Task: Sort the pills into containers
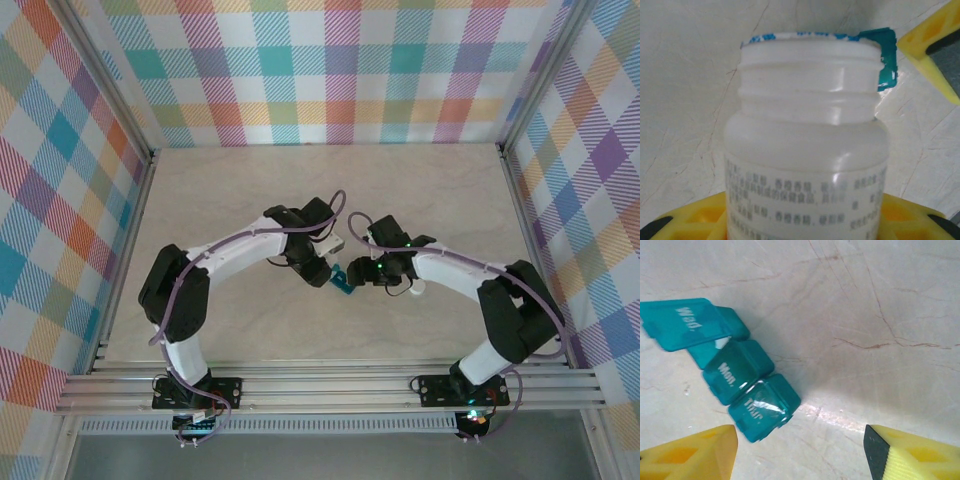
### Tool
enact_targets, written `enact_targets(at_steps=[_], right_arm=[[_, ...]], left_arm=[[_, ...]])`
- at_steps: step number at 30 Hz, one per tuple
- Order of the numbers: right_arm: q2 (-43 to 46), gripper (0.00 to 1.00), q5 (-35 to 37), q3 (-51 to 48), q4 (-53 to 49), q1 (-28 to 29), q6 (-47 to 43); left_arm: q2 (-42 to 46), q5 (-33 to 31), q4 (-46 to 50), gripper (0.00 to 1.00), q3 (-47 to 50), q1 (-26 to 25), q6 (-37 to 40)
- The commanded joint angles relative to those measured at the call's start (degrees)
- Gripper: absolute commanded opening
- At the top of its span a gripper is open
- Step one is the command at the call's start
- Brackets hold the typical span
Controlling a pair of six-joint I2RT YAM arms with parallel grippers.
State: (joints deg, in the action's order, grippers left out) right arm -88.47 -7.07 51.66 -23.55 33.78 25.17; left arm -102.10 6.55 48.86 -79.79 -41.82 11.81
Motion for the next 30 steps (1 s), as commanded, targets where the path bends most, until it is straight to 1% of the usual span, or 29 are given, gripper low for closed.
enact_targets(at_steps=[1,6,14,22,26,30], right_arm=[[3.0,0.69,0.5,2.8,-3.3,0.1,1.4],[5.6,0.7,0.5,2.9,-5.9,-2.4,1.9],[9.3,0.75,2.8,3.7,-13.6,-9.0,0.5],[10.6,0.8,7.0,2.8,-21.2,-16.6,-1.8],[10.2,0.82,9.5,1.9,-22.9,-18.5,-2.9],[8.2,0.83,10.8,1.5,-23.0,-18.9,-3.4]], left_arm=[[4.5,0.9,-5.4,0.0,2.2,0.5,-1.1],[8.4,0.5,-11.5,0.0,5.2,0.5,-1.7],[14.1,1.4,-25.0,0.0,10.0,0.5,-1.9],[14.5,3.0,-39.4,0.0,10.4,0.7,-1.4],[14.5,3.8,-46.0,0.0,10.4,0.7,-2.0],[14.2,4.0,-53.5,0.0,11.0,0.8,-4.2]])
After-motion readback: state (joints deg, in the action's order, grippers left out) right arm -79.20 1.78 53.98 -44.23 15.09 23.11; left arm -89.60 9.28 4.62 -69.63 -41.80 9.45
